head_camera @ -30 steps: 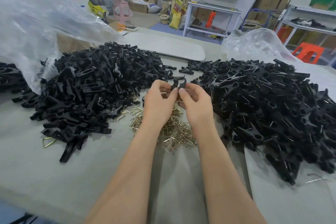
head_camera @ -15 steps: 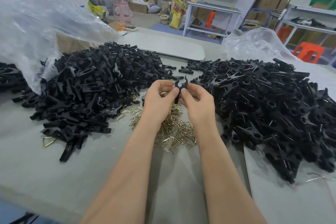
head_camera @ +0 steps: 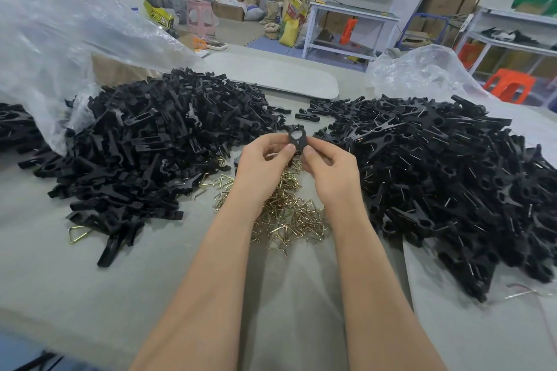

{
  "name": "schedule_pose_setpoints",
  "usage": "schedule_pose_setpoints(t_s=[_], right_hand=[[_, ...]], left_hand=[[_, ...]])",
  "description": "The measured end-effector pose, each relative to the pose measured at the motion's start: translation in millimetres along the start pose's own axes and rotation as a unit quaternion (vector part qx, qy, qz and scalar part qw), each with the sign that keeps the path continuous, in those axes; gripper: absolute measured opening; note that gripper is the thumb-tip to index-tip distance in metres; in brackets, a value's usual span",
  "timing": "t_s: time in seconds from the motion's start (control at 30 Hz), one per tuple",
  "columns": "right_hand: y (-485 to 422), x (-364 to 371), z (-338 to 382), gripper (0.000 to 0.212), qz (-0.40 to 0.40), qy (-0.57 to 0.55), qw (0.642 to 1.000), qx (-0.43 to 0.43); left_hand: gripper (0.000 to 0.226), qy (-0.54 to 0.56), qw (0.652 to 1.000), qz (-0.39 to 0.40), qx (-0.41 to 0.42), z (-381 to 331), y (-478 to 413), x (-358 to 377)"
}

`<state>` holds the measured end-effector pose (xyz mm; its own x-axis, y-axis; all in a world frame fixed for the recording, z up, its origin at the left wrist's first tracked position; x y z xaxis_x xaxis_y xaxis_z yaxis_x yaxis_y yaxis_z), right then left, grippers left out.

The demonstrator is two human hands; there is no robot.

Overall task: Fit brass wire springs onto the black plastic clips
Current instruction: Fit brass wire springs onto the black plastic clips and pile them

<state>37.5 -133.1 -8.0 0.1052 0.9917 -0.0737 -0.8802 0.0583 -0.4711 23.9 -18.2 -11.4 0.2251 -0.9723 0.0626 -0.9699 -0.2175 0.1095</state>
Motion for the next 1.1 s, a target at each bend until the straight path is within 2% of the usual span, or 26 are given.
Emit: schedule_pose_setpoints(t_s=[0.27,0.37,0.5,0.6,0.67,0.73,0.8,0.83,0.9,0.97,1.0,1.1], right_hand=[[1.0,-2.8,-0.8,0.024,0.033,0.019,0.999,-0.003],[1.0,-6.7,0.0,0.022,0.053,-0.062,0.996,0.032],[0.4,-13.1,6.7,0.015,0.065,-0.194,0.977,0.062],[0.5,-16.5,10.8,0.022,0.074,-0.272,0.954,0.102],[2.0,-13.5,11.7,0.018,0.057,-0.291,0.945,0.138],[2.7,-11.3,9.3,0.009,0.019,-0.215,0.965,0.147],[3.9,-10.1,4.9,0.033,0.05,0.025,0.993,0.1],[6.0,-6.9,5.1,0.042,0.102,0.15,0.981,0.067],[14.8,5.4,5.3,0.053,0.216,0.288,0.932,0.043],[22.4,18.4,-0.9,0.057,0.271,0.337,0.901,0.037],[23.7,22.4,-3.0,0.052,0.267,0.354,0.896,0.025],[19.5,21.5,-4.7,0.022,0.215,0.344,0.914,-0.004]], left_hand=[[0.009,0.014,0.999,0.019,-0.028,0.4,1.4,-1.4],[0.005,0.081,0.993,0.058,-0.055,-1.2,1.7,-2.2],[0.009,0.156,0.979,0.107,-0.07,-5.6,4.5,-2.5],[0.026,0.159,0.968,0.169,-0.099,-5.2,5.0,-3.3],[0.027,0.156,0.965,0.192,-0.089,-6.0,6.1,-3.6],[0.021,0.204,0.963,0.157,-0.073,-7.8,4.9,-7.6],[0.017,0.339,0.93,0.103,-0.096,-8.2,0.9,-16.3],[0.017,0.416,0.898,0.083,-0.115,-7.8,-1.4,-20.7],[0.017,0.518,0.841,0.059,-0.144,-7.3,-3.6,-26.1],[0.018,0.559,0.812,0.051,-0.161,-6.5,-2.5,-26.7],[0.02,0.569,0.804,0.046,-0.166,-5.6,-1.9,-26.2],[0.018,0.564,0.805,0.024,-0.185,-1.6,-1.2,-26.9]])
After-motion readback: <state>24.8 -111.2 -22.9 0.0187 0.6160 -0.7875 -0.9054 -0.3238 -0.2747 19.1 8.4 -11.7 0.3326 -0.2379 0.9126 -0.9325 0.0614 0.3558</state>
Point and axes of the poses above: each hand's wrist, its own y-axis away from the middle knuckle, its own x-axis out of the palm, z = x × y, the point moved 2 cm from there along -y, towards the middle knuckle, and after that the axes turned 15 degrees about -x, right-handed, at the moved point
